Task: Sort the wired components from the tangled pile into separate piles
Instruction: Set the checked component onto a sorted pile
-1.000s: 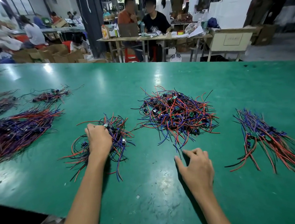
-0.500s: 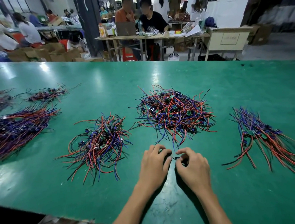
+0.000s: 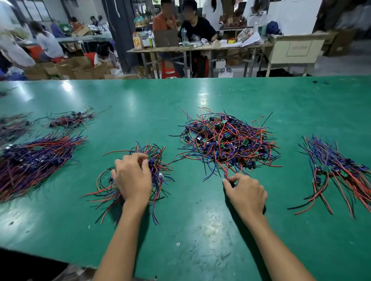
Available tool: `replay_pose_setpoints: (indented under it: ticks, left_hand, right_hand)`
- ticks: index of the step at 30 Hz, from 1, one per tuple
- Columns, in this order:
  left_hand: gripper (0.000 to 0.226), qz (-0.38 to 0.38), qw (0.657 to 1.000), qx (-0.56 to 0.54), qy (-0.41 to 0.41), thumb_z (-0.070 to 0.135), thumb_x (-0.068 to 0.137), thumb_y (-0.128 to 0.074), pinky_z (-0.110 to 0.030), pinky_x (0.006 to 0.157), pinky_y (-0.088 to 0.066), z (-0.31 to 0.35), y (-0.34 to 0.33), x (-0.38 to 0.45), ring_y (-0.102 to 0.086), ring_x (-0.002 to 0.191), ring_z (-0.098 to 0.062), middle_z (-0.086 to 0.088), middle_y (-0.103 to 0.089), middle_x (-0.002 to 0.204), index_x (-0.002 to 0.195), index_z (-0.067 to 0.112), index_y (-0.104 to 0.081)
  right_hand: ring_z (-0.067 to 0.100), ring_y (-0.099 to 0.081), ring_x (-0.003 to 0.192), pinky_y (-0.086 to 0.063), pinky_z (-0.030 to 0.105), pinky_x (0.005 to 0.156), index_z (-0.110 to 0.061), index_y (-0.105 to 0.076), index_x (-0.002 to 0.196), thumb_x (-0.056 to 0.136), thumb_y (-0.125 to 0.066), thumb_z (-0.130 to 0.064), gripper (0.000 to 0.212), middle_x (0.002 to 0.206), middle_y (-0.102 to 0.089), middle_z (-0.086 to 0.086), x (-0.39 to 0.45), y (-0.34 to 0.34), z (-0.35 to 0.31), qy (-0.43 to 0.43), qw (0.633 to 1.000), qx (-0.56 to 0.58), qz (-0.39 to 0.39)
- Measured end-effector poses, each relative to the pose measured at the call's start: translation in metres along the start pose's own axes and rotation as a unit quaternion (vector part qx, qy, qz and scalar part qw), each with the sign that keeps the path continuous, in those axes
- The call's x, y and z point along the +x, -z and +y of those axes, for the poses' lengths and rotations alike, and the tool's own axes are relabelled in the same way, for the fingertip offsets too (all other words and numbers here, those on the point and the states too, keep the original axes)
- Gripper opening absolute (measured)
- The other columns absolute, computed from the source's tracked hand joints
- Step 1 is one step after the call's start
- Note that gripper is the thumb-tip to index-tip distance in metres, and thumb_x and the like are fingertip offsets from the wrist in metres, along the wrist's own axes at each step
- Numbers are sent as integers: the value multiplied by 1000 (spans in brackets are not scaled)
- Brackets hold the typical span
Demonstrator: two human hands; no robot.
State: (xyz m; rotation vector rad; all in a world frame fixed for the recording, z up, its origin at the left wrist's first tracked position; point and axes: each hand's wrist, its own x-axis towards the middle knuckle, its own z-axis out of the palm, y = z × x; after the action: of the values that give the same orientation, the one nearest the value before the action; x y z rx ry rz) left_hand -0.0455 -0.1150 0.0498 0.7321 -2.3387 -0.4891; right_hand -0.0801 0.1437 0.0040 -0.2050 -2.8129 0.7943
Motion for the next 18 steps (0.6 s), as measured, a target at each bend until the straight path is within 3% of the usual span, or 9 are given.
replay_pose_setpoints:
  ticks: [3,6,9,11,12,15,18]
  left_hand:
    - [17,-34,999,33,20,21,87,-73,-44,92,-41,-3,0,-2,-46,113,-32,-9,-60,113,104,24,-74]
    - [16,-2,994,-46,-102,14,83,-72,-39,85,-43,17,-7,-37,-51,101,-26,-3,-59,103,97,23,-74]
    - [14,-124,957,-187,-181,14,90,-66,-20,86,-42,43,-26,-87,-55,94,-9,7,-64,98,99,24,-70]
    - [13,-234,925,-279,-112,20,97,-60,-13,81,-47,60,-40,-112,-62,88,-1,11,-69,95,102,26,-71]
    - [15,-279,903,-321,-61,22,100,-57,-18,79,-52,69,-46,-119,-66,83,-1,10,-72,90,102,26,-72]
    - [23,-317,864,-387,58,26,104,-52,-24,68,-54,92,-56,-120,-66,60,-4,8,-75,76,93,27,-73]
    - [28,-371,822,-414,123,31,100,-60,-25,54,-53,104,-56,-106,-61,53,-11,1,-77,78,79,19,-74]
  right_hand:
    - [35,-70,86,-55,37,74,-25,-76,100,95,-62,-42,22,85,-74,7,-4,-1,5,19,1000,-1,-5]
    - [35,-70,83,-56,38,73,-24,-73,100,97,-58,-37,20,82,-74,6,-9,0,15,22,1000,4,-15]
    - [31,-67,74,-53,37,69,-26,-72,92,95,-60,-37,17,65,-68,-3,-19,4,24,8,998,68,-14]
    - [21,-62,62,-51,36,64,-28,-69,82,92,-67,-35,13,52,-59,-4,-27,8,27,8,989,147,5]
    - [16,-60,58,-49,35,62,-30,-68,78,90,-70,-34,13,51,-57,-4,-31,10,29,14,984,176,18]
    - [9,-57,51,-50,34,60,-32,-69,78,87,-75,-35,11,54,-59,-7,-44,17,34,57,974,217,21]
    - [7,-55,52,-49,32,58,-33,-71,83,85,-79,-30,8,54,-56,-8,-55,20,35,147,968,204,13]
